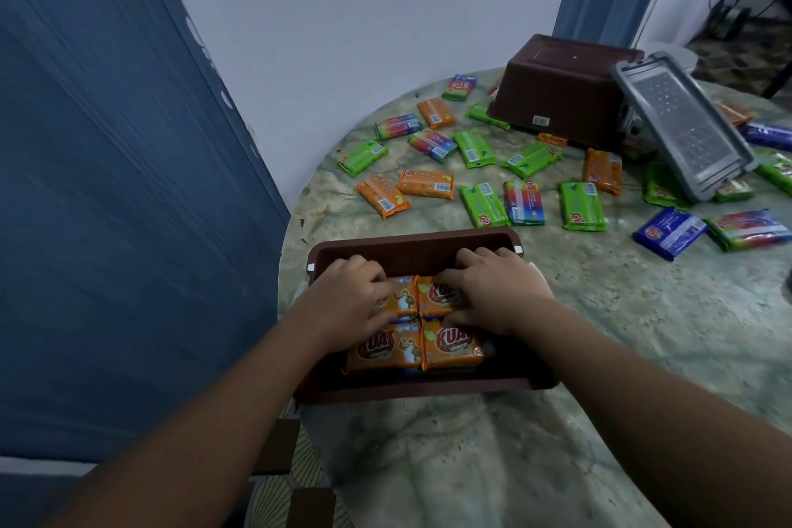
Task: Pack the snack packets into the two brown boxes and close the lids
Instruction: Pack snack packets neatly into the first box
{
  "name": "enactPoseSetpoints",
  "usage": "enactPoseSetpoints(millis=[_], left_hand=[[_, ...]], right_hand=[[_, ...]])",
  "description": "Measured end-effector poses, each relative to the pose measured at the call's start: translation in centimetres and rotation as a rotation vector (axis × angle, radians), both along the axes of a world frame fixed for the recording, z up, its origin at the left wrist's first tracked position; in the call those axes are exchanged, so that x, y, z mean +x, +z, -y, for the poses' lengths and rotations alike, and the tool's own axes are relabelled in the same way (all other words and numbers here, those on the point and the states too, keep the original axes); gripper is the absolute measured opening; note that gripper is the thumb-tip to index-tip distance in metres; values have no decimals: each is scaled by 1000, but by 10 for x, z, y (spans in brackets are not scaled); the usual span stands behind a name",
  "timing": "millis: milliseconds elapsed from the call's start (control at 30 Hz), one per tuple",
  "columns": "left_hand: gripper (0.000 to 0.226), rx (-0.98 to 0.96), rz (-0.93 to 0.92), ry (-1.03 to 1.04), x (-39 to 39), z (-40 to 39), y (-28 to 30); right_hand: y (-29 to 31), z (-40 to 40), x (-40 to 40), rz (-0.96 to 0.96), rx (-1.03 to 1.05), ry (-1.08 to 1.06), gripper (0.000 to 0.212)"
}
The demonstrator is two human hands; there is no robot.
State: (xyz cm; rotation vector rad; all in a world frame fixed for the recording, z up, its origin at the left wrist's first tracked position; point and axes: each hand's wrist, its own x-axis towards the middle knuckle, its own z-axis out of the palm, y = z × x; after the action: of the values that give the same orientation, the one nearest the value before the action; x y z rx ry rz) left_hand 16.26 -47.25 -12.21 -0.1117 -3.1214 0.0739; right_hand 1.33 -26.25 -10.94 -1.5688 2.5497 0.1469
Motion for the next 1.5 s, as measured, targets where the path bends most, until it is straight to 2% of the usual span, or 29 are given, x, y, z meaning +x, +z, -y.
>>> enactPoseSetpoints(millis=[67,133,233,300,367,600,833,1133,1500], left_hand=[[48,48,-206,82,2,-1,1],[53,41,-326,248,4,-1,1],[65,20,-278,480,-1,3,-3],[68,36,-166,527,-6,6,-5],[63,72,-131,520,-10,9,-8],[29,96,-186,458,-24,30,-10],[29,101,-70,419,-59,75,0],[30,115,-58,295,-90,118,3],[35,36,-96,275,-87,118,2]], right_hand=[[0,-1,0,23,-104,-27,61],[1,-3,0,-14,-245,-62,50],[0,-4,-1,-83,-395,-151,51],[-3,-2,-3,-76,-356,-186,62],[-3,1,-6,-71,-279,-214,66],[4,26,-18,-6,-218,-345,34],[6,65,-32,-25,-191,-446,30],[5,101,-39,-33,-160,-586,37],[1,100,-40,-64,-160,-581,41]])
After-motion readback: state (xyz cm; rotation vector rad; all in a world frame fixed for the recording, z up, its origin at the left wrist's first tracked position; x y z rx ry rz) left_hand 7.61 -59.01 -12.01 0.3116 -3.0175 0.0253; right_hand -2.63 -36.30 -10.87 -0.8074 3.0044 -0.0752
